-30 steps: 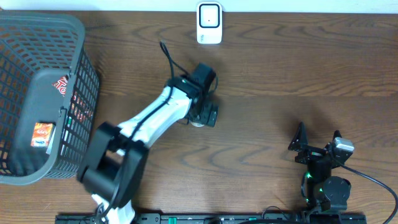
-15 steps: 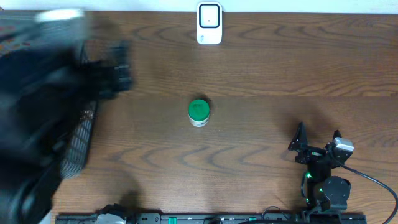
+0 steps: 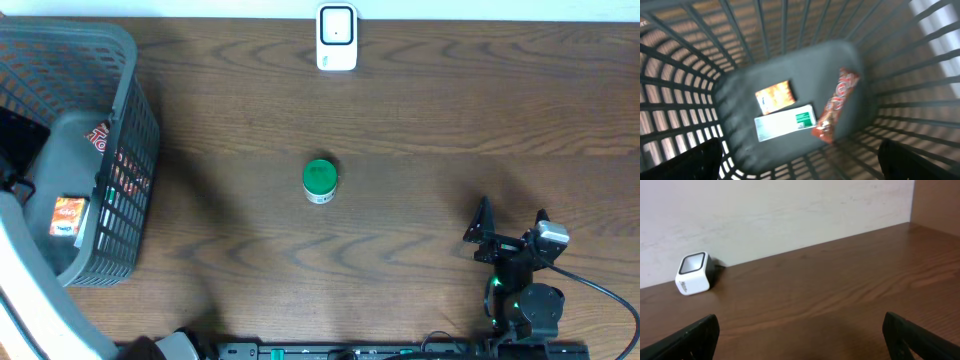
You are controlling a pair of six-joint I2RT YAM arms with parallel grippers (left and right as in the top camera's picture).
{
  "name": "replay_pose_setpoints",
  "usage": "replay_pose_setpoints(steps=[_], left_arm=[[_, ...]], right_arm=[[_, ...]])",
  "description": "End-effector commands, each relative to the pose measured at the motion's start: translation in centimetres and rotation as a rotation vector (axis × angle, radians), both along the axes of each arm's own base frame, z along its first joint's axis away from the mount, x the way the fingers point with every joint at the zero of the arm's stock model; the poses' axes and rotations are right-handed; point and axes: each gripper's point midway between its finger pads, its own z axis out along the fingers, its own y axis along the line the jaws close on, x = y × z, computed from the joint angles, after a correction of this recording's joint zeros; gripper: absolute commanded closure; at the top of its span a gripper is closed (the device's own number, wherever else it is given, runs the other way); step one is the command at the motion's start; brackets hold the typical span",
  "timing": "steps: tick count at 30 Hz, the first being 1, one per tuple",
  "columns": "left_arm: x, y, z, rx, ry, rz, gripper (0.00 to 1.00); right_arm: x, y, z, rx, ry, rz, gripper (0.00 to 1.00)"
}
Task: Scan the item barcode
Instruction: 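Reach the left gripper back into the basket toward the Panadol box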
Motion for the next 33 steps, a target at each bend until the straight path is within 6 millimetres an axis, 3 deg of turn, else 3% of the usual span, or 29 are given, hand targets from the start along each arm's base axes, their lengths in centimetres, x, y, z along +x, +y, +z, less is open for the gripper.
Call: replay_pose_setpoints(steps=[1,8,16,20,33], left_arm=[[0.8,0.8,-5.6,-0.040,0.137,-0.082,0.03],[0.9,0.4,-14.3,-0.061,0.267,-0.246,0.01],[0.1,-0.6,-20.8,-0.064,0.329,-0.366,0.02],[-0.8,-0.3,-22.1,-0.038,0.378,-0.377,0.02],[-0.2,0.4,-22.1,-0.005,0.357,-0.367,0.02]], right_arm=[[0.0,0.0,-0.1,-0.013,0.007,0.000,0.01],[0.0,0.0,-0.1,-0.013,0.007,0.000,0.01],[0.0,0.0,-0.1,-0.013,0.007,0.000,0.01],[0.0,0.0,-0.1,-0.013,0.007,0.000,0.01],[0.0,0.0,-0.1,-0.013,0.007,0.000,0.01]])
